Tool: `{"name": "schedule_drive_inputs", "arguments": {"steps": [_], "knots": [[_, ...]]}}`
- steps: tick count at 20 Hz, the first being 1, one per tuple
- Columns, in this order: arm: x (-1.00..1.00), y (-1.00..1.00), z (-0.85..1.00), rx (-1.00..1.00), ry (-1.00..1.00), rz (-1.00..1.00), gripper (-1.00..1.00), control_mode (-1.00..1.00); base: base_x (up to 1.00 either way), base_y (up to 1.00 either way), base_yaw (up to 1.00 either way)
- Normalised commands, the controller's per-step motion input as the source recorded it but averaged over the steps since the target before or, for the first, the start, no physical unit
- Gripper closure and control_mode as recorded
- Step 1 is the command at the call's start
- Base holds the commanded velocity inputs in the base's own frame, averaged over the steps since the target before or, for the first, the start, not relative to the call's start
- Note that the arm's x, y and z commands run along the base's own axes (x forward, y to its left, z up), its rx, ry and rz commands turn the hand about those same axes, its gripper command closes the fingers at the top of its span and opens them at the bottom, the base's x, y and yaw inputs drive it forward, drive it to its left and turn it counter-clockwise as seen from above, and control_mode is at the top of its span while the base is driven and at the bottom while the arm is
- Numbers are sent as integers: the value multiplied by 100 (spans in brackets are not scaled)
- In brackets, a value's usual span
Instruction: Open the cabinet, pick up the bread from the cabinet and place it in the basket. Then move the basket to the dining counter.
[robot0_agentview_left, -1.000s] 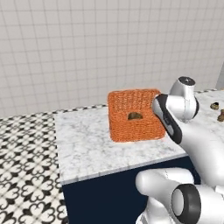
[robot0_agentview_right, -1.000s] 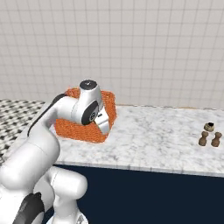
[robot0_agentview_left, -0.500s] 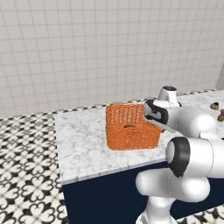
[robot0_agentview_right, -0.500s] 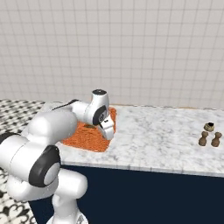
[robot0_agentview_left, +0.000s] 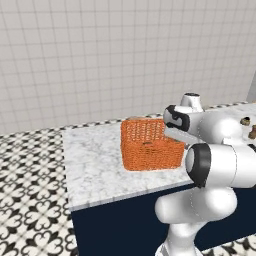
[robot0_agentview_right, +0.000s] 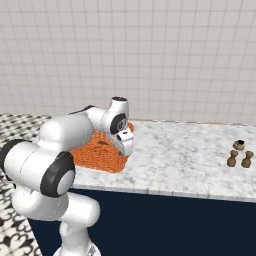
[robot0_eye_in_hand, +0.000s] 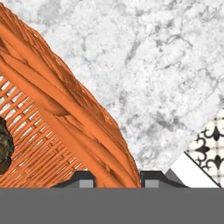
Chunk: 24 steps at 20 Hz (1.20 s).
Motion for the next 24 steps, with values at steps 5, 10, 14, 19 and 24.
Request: {"name": "schedule_drive_inputs", "arguments": {"steps": [5,10,14,19,24], "knots": [[-2,5,19,-4,2,1,-100,-100,0,0,0],[-5,0,76,-3,-7,2,-100,-100,0,0,0],[-43,0,99,0,-19,10,-100,-100,0,0,0],[-91,38,98,-3,-35,33,-100,-100,0,0,0],[-83,57,88,-26,-31,43,-100,-100,0,0,0]]}}
